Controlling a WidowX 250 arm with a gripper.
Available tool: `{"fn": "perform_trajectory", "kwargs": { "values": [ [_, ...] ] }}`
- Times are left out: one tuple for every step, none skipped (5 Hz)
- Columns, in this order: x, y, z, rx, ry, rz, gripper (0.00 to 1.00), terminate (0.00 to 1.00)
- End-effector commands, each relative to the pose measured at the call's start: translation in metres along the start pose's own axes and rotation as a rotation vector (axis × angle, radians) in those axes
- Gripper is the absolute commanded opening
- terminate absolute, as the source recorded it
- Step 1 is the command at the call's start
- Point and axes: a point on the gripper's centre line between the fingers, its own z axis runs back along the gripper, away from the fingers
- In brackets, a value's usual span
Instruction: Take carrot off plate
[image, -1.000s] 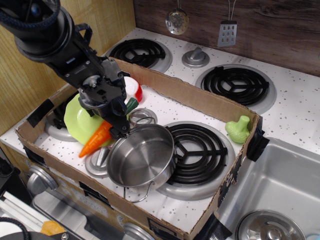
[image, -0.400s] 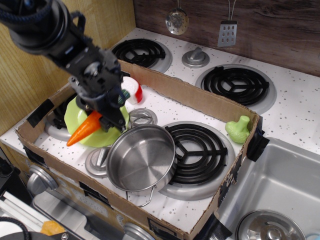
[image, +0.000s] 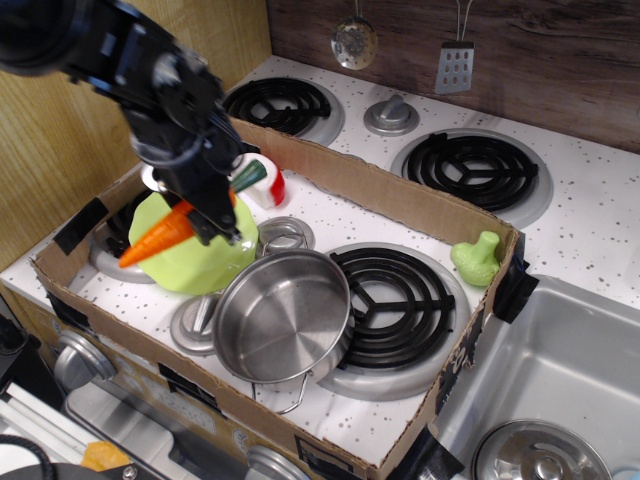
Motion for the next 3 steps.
{"fn": "perform_trajectory", "kwargs": {
  "values": [
    [-0.024, 0.015, 0.019, -0.097, -0.177, -0.365, 0.00, 0.00],
    [-0.034, 0.017, 0.024, -0.177, -0.223, -0.597, 0.00, 0.00],
    [-0.045, 0.012, 0.028, -0.262, -0.192, -0.684, 0.00, 0.00]
  ]
}}
